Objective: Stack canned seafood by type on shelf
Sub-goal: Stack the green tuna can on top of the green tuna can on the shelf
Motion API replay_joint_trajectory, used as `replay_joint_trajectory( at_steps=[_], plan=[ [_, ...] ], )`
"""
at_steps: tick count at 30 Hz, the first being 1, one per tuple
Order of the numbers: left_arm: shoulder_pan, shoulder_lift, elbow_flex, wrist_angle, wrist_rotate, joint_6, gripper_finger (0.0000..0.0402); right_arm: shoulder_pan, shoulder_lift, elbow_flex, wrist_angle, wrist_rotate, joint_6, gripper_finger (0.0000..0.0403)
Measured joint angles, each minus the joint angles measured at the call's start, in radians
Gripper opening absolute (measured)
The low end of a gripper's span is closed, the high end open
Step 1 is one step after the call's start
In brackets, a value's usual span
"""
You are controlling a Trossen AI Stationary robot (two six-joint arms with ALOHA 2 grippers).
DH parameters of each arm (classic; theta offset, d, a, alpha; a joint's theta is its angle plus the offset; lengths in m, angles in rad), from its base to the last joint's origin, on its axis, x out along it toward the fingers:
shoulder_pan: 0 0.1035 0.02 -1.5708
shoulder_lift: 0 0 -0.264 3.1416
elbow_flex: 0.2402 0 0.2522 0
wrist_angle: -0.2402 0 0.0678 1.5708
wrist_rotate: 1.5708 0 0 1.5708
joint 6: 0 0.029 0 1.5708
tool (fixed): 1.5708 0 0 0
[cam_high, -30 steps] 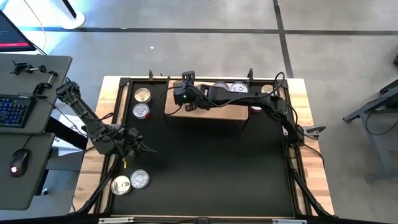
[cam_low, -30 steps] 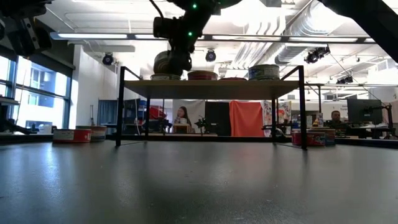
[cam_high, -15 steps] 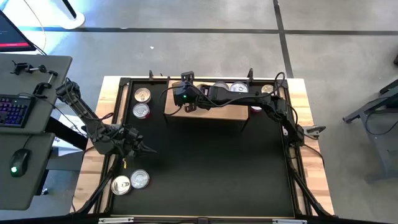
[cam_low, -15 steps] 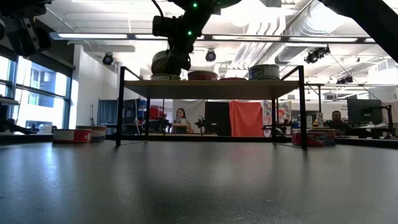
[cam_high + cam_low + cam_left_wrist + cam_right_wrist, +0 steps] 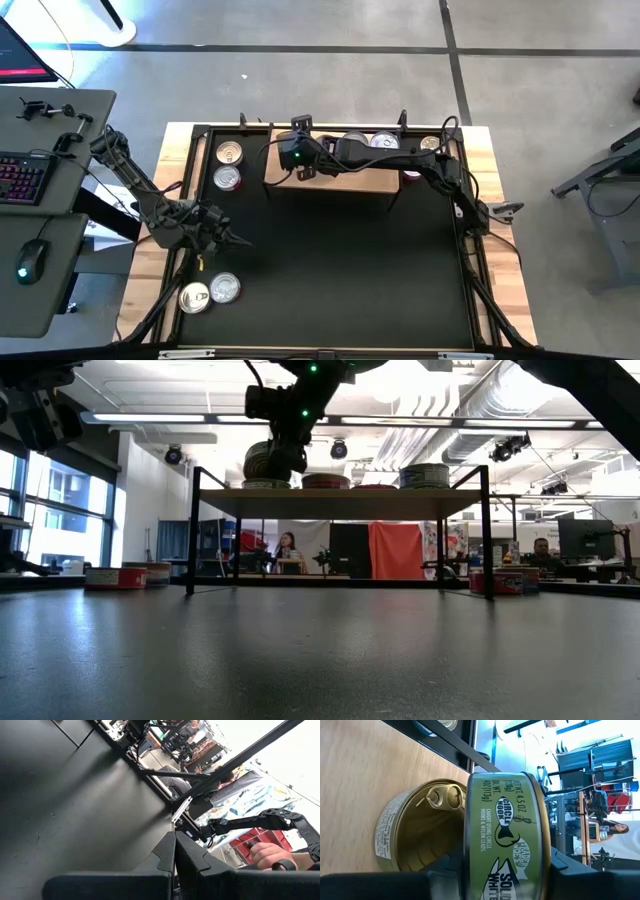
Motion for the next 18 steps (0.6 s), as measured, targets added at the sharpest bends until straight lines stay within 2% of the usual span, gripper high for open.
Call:
replay_joint_trajectory(
  at_steps=[9,18],
  plan=[
    [0.000,0.000,0.000,0.000,0.000,0.002,0.0000,0.001,0.000,0.000,0.001,-0.005,0.001,0.0137],
    [0.000,0.000,0.000,0.000,0.000,0.007,0.0000,0.002,0.000,0.000,0.000,0.002,0.001,0.0224]
  ],
)
